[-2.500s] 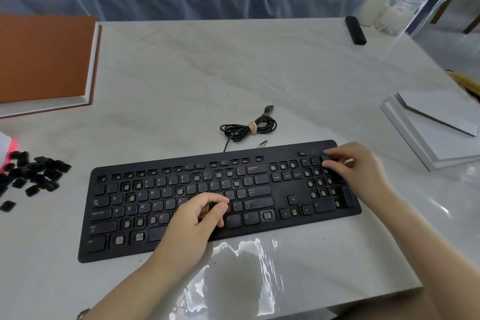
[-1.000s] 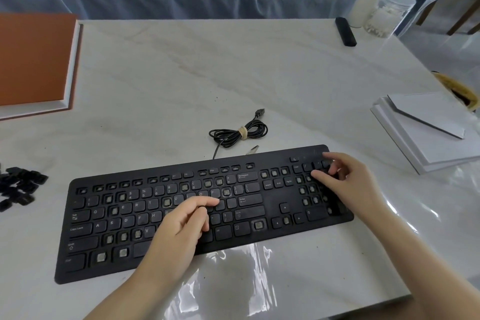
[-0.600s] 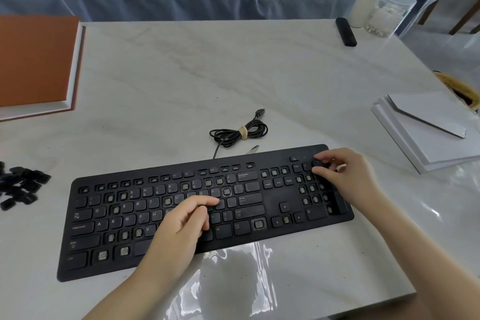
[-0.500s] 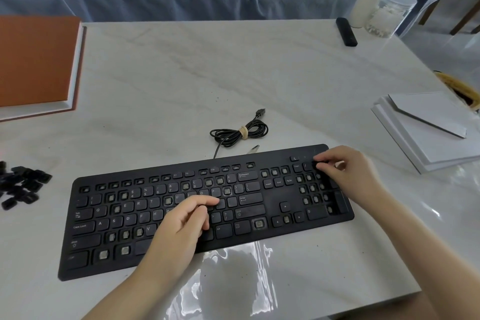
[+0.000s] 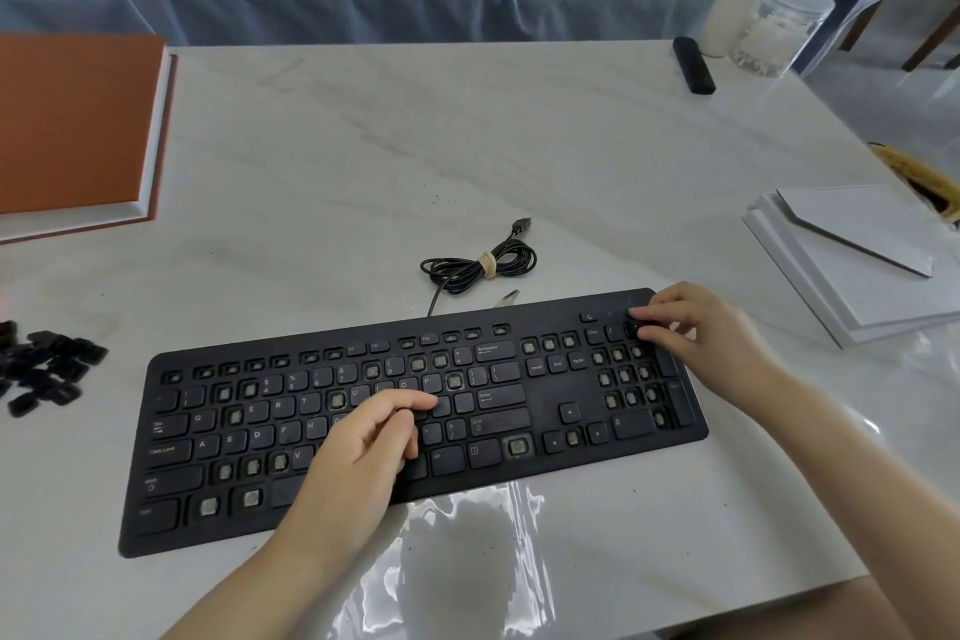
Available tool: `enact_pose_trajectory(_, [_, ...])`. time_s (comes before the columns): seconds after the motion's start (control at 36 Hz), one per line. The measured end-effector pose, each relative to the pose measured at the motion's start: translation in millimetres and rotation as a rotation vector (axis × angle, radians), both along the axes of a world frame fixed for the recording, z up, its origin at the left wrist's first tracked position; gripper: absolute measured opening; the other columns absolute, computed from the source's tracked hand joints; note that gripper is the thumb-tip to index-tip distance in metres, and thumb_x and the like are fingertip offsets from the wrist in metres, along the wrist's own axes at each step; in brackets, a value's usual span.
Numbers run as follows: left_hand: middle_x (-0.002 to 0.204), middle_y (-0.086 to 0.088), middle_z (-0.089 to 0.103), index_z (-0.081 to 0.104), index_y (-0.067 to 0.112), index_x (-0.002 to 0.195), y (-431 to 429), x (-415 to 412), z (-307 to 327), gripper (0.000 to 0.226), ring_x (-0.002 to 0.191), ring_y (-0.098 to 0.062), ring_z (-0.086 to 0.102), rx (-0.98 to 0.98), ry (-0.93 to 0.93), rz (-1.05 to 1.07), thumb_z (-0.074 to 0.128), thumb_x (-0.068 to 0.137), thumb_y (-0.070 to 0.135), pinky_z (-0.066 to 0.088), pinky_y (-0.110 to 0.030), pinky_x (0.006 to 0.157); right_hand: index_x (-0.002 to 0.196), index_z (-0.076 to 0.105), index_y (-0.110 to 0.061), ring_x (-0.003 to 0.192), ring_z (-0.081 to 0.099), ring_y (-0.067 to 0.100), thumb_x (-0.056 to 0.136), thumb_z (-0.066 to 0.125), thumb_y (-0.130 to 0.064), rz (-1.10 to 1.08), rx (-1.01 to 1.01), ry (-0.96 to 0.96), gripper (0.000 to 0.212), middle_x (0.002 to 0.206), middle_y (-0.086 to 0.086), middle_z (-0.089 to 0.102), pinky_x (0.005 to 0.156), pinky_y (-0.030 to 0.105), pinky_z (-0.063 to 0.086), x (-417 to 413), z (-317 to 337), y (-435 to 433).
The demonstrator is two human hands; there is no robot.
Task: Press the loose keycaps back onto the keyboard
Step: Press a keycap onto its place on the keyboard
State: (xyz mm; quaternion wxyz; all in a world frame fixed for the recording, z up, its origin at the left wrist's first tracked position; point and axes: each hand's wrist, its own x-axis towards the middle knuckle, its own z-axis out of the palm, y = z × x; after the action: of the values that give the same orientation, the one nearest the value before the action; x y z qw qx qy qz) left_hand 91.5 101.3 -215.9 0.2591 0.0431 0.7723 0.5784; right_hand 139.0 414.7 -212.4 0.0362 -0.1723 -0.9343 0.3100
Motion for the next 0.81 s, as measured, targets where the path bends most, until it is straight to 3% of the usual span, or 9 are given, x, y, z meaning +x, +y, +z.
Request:
enact_pose_trajectory(0.08, [0.062, 0.007, 0.049, 0.069, 0.028, 0.092, 0.2, 0.3, 0.3, 0.034, 0.046, -0.006, 0.032, 0.006, -0.004, 0.000, 0.041, 0.097, 0.008, 0.027, -0.025, 0.053, 0.104, 0.071, -0.009, 0.077, 0.047, 0.000, 0.084, 0.065, -0.009, 0.008, 0.026, 0.024, 0.021, 0.088, -0.015, 0.050, 0.072, 0.005, 0.034, 2.5, -6.7, 0.3])
enact_pose_trajectory(0.22, [0.063, 0.008, 0.049, 0.069, 0.040, 0.084, 0.2, -0.3, 0.6, 0.043, 0.046, -0.005, 0.032, 0.005, -0.004, -0.015, 0.042, 0.097, 0.009, 0.027, -0.027, 0.054, 0.108, 0.070, -0.010, 0.091, 0.046, 0.015, 0.080, 0.070, -0.012, 0.066, 0.176, 0.086, 0.028, 0.093, -0.007, 0.050, 0.084, 0.021, 0.030, 10.7, -17.3, -0.2])
enact_pose_trajectory(0.42, [0.061, 0.011, 0.050, 0.068, 0.032, 0.092, 0.8, 1.6, 0.9, 0.031, 0.048, -0.003, 0.036, -0.014, 0.002, -0.003, 0.046, 0.095, 0.011, 0.030, -0.027, 0.059, 0.105, 0.071, -0.009, 0.092, 0.044, 0.010, 0.080, 0.068, -0.006, 0.012, 0.128, 0.183, 0.025, 0.095, -0.004, 0.052, 0.084, -0.001, 0.025, 13.4, -26.3, -2.9])
enact_pose_trajectory(0.67, [0.061, 0.012, 0.053, 0.069, 0.031, 0.089, 0.2, 2.1, 1.5, 0.028, 0.050, -0.004, 0.038, -0.025, 0.006, -0.002, 0.049, 0.094, 0.012, 0.032, -0.027, 0.060, 0.104, 0.070, -0.018, 0.094, 0.047, 0.013, 0.079, 0.069, -0.008, -0.019, -0.011, 0.178, 0.027, 0.092, -0.018, 0.050, 0.082, -0.002, 0.026, 6.1, -27.8, 1.7])
enact_pose_trajectory(0.81, [0.061, 0.013, 0.054, 0.071, 0.034, 0.086, 0.3, 2.7, 3.3, 0.030, 0.050, 0.000, 0.042, -0.022, 0.007, -0.004, 0.052, 0.093, 0.012, 0.033, -0.026, 0.059, 0.107, 0.064, -0.024, 0.093, 0.047, -0.006, 0.079, 0.069, -0.007, -0.052, -0.088, 0.189, 0.033, 0.093, -0.015, 0.050, 0.081, -0.002, 0.027, 4.5, -30.7, 2.5])
